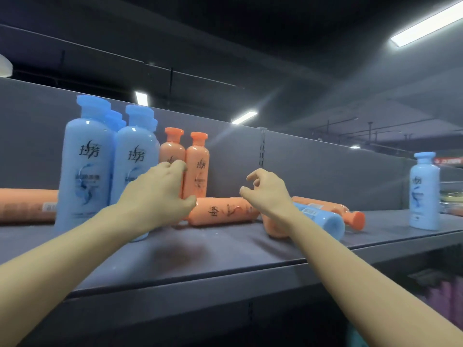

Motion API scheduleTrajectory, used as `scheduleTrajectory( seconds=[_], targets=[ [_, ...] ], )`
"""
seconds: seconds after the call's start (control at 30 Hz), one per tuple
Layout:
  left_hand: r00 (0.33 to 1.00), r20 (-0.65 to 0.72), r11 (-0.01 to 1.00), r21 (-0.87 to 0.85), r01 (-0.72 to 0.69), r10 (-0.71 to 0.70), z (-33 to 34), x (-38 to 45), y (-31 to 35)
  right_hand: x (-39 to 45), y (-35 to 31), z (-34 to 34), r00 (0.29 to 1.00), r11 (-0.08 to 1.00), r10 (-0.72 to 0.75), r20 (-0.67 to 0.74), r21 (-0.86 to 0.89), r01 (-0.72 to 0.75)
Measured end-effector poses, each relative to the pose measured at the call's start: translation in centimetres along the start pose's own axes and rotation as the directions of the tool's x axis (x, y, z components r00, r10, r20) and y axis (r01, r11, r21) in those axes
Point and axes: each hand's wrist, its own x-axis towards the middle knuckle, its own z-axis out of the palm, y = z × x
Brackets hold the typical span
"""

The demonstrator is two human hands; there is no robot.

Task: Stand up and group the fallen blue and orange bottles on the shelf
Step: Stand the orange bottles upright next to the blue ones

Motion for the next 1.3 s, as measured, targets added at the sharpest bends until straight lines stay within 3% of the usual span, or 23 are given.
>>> scheduleTrajectory(
  seconds=[0.17,0.37,0.5,0.9,1.3],
  targets=[
    [0.991,0.105,0.995,0.048,-0.087,0.082,1.7,1.1,3.4,0.3,1.3,0.3,1.0,0.999,-0.003,-0.004,-0.049,0.003],
    [0.976,0.183,0.991,0.038,-0.125,0.116,4.0,2.7,5.8,1.0,3.1,-0.2,0.993,0.978,0.114,0.014,-0.177,-0.11],
    [0.968,0.226,0.988,0.083,-0.13,0.108,5.8,3.6,6.6,1.1,4.2,-0.8,0.975,0.97,0.205,0.082,-0.152,-0.191],
    [0.947,0.298,0.983,0.099,-0.155,0.119,9.0,6.3,6.7,5.4,4.2,1.0,0.918,0.919,0.318,0.235,-0.316,-0.237],
    [0.948,0.295,0.976,0.142,-0.167,0.119,8.7,6.3,5.7,5.3,5.1,1.5,0.957,0.945,0.224,0.184,-0.28,-0.168]
  ],
)
